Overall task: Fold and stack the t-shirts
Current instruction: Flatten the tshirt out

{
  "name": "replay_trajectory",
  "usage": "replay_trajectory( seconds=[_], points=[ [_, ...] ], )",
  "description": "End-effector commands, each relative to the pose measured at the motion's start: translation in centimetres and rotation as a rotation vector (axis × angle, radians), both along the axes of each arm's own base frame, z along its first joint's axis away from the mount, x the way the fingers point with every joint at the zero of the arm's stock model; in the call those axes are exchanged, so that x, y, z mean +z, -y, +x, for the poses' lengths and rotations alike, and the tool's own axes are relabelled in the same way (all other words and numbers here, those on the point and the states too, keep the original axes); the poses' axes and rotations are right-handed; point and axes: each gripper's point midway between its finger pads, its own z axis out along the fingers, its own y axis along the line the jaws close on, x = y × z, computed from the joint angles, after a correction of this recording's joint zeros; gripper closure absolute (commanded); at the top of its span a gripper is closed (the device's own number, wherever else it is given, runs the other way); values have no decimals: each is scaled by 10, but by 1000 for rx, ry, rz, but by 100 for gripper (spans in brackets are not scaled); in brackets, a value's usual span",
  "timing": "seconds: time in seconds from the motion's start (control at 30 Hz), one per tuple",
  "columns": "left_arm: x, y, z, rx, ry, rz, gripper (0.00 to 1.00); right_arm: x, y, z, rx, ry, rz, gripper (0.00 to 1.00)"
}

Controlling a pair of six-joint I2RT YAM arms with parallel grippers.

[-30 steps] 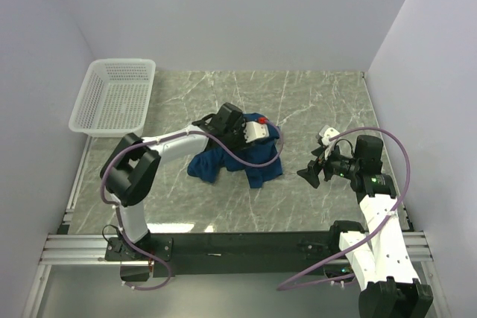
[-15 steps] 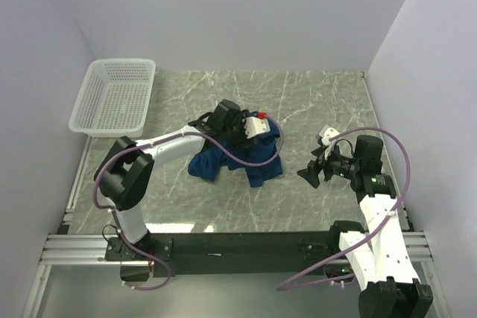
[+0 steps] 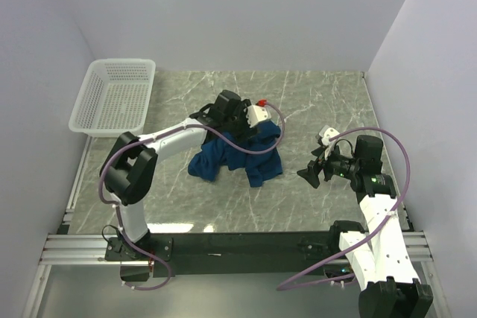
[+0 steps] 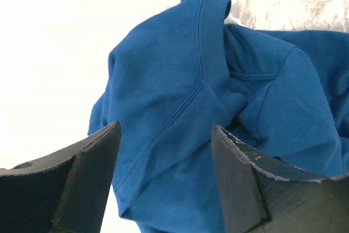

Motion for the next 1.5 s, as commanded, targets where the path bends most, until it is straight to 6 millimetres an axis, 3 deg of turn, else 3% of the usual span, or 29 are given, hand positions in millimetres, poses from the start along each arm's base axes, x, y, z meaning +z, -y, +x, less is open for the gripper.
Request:
replay_trajectory(
  seconds=[0.0,0.23,0.33,0.43,0.47,0.5,0.57,0.67,0.7,0.8,0.97,1.0,1.03,1.3,1.47],
  points=[
    [-2,10,3,-15,-27,-10,29,6,0,2,10,28,-4,7],
    [-19,11,0,-33,-68,19,32,6,0,2,9,23,-3,7],
    [-26,10,3,-17,-75,34,42,6,0,2,8,22,-3,7],
    [-31,10,15,42,-83,38,73,6,0,2,7,22,-4,7],
    [-31,11,17,67,-93,27,94,6,0,2,6,25,-6,7],
    [-26,12,21,84,-86,9,99,6,1,2,3,25,-6,7],
    [-8,16,27,122,-78,-48,99,6,0,2,3,27,-6,7],
    [43,18,32,175,-40,-170,100,7,1,3,1,31,-9,7],
    [70,14,33,188,-22,-226,100,7,1,2,0,28,-7,7],
    [118,2,31,214,-81,-400,100,6,1,3,-1,25,-6,7],
    [158,-20,16,231,-249,-610,99,3,1,5,-6,-5,2,7],
    [173,-28,11,222,-241,-647,99,4,1,5,-8,-8,5,7],
    [170,-30,3,200,-273,-662,99,3,0,6,-7,-15,9,8],
    [208,-46,-34,132,-313,-738,99,-14,-11,15,-6,-98,-15,11],
    [231,-51,-47,112,-315,-753,99,-36,-49,15,100,-126,-142,15]
  ],
)
